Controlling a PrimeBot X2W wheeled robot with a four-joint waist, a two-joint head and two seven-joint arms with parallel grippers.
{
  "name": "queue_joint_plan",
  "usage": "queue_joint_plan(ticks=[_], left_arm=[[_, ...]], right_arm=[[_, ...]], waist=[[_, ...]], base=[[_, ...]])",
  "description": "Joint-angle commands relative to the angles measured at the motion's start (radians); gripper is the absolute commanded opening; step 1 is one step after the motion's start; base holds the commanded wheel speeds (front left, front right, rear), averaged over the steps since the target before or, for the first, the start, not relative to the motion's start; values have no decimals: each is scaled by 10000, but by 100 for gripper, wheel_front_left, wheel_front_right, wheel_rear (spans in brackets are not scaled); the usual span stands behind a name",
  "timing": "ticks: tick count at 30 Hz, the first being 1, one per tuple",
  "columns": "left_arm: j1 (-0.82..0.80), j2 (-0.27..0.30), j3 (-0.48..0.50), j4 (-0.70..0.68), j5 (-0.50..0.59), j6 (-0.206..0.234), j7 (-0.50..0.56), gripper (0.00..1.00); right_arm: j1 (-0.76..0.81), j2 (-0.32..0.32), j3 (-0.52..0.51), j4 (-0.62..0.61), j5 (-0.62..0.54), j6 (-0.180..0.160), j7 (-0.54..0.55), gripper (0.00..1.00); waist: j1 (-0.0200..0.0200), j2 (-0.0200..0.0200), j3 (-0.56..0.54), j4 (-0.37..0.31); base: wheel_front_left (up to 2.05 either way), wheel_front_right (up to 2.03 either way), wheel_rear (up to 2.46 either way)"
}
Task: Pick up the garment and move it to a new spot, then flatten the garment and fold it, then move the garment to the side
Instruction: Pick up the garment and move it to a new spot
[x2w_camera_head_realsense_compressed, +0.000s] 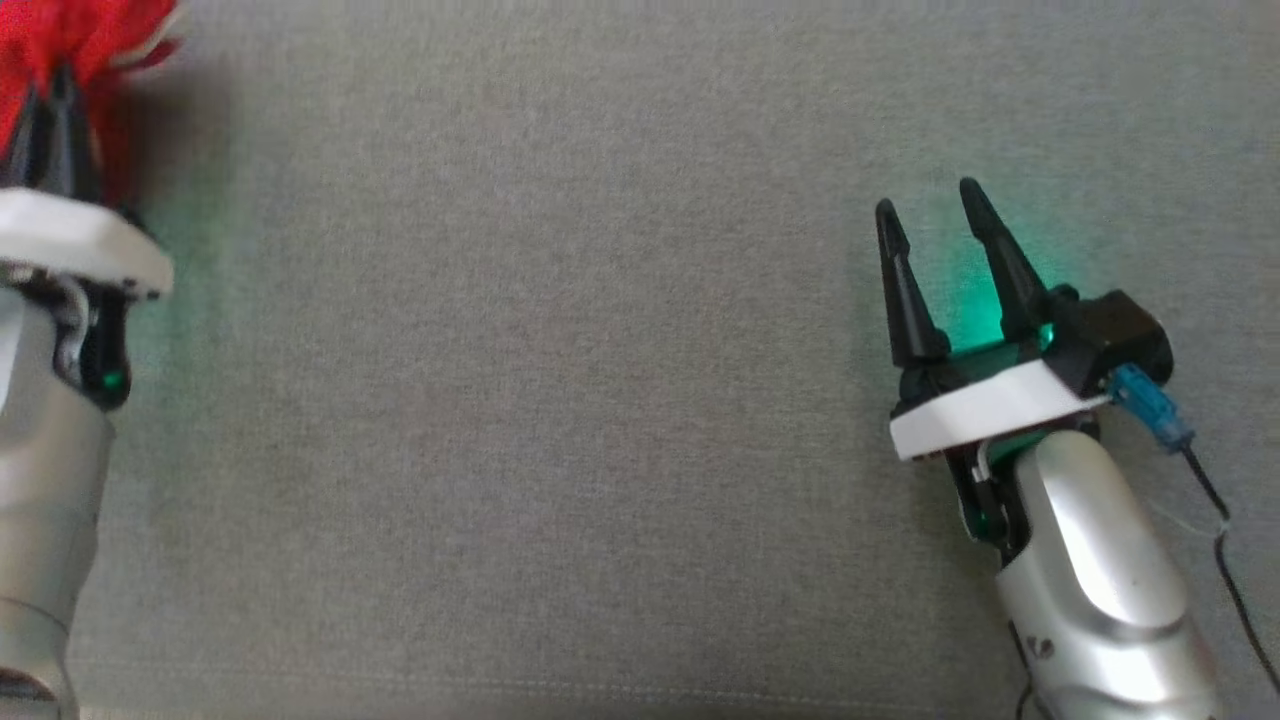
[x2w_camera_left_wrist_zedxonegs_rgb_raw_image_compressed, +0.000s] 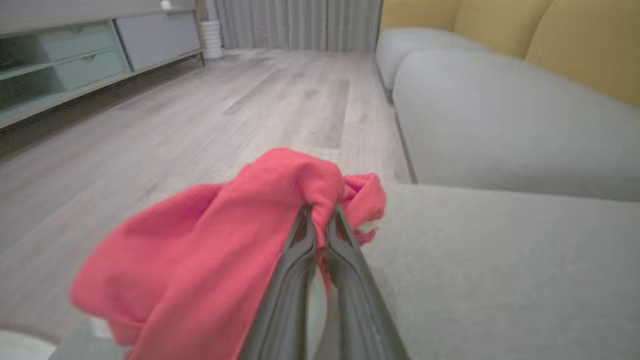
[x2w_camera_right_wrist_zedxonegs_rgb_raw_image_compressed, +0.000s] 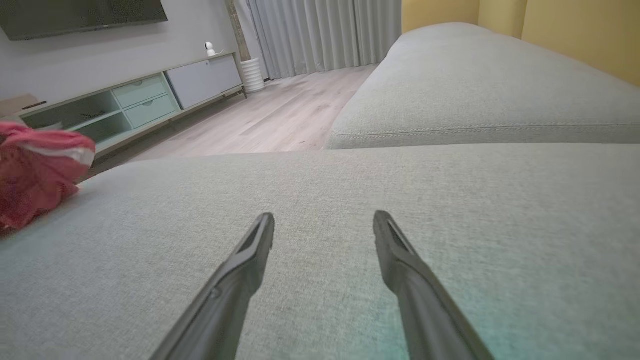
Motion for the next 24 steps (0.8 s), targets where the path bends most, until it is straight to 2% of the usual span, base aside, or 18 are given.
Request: queue_joint_plan(ticks=[1,6,7,13,17,24], left_arm=[[-542,670,-75,-583,-125,18,-168,0],[-824,517,-1284,-1731,-199,18,-271,0],[-824,517,-1284,-1731,-199,18,-271,0],[-891,-118,-2461,-2931,-579,18,-304,0],[-591,-751,-3034,-3422,-959,18,-338,0],[129,-2368,-4070,-3397,-1308,17,-381,0]], right_arm=[[275,80,235,-232,218,65,-24,100],[561,84,438,-257,905,65,-24,100],[561,84,438,-257,905,65,-24,100],[961,86,645,-253,1436,65,-24,100],[1209,86,783,-237,1742,65,-24,100],[1413,86,1124,-182,2022,65,-24,100]], waist=[[-1,0,-455,-314],[-1,0,-1125,-990],[-1,0,-1125,-990],[-1,0,-1709,-1821],[-1,0,-1984,-2290],[-1,0,-2335,-2847]], base=[[0,0,0],[0,0,0],[0,0,0],[0,0,0],[0,0,0],[0,0,0]])
